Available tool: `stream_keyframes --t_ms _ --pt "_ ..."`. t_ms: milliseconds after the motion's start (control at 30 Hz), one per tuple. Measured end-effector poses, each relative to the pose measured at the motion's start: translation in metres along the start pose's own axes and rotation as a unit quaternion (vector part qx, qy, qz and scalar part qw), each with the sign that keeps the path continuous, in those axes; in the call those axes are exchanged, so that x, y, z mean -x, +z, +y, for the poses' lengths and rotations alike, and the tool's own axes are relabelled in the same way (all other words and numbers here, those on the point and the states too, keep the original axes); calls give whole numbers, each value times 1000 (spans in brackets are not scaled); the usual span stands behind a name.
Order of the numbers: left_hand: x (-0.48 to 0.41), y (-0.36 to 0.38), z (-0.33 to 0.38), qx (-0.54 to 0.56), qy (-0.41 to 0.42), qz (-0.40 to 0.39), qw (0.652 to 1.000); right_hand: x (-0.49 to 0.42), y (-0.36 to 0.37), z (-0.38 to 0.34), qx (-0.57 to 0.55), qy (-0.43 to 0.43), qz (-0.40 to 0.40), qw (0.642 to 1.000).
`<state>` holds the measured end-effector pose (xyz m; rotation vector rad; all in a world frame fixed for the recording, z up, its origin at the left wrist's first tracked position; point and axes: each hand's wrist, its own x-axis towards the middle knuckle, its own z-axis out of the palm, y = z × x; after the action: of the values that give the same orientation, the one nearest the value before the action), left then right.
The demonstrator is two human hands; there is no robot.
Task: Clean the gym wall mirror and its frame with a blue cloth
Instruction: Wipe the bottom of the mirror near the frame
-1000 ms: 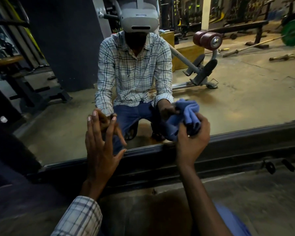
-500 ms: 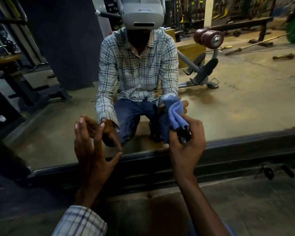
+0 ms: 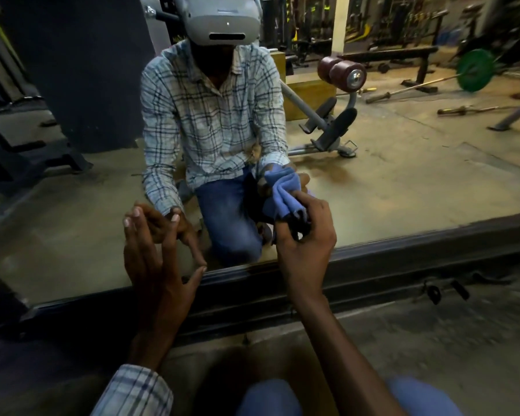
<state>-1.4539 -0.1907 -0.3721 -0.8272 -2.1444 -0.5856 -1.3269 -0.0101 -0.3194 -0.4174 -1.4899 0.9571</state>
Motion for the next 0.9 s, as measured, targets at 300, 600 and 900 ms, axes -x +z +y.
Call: stream_keyframes --t_ms 300,600,900 --pt "0 2 -2 0 23 9 1000 -8 4 -5 -34 9 19 999" --pt "2 3 -4 -8 29 6 1000 -9 32 -26 91 -219 -245 940" --pt "1 0 0 -16 21 5 1000 -27 0 8 109 -193 -152 963"
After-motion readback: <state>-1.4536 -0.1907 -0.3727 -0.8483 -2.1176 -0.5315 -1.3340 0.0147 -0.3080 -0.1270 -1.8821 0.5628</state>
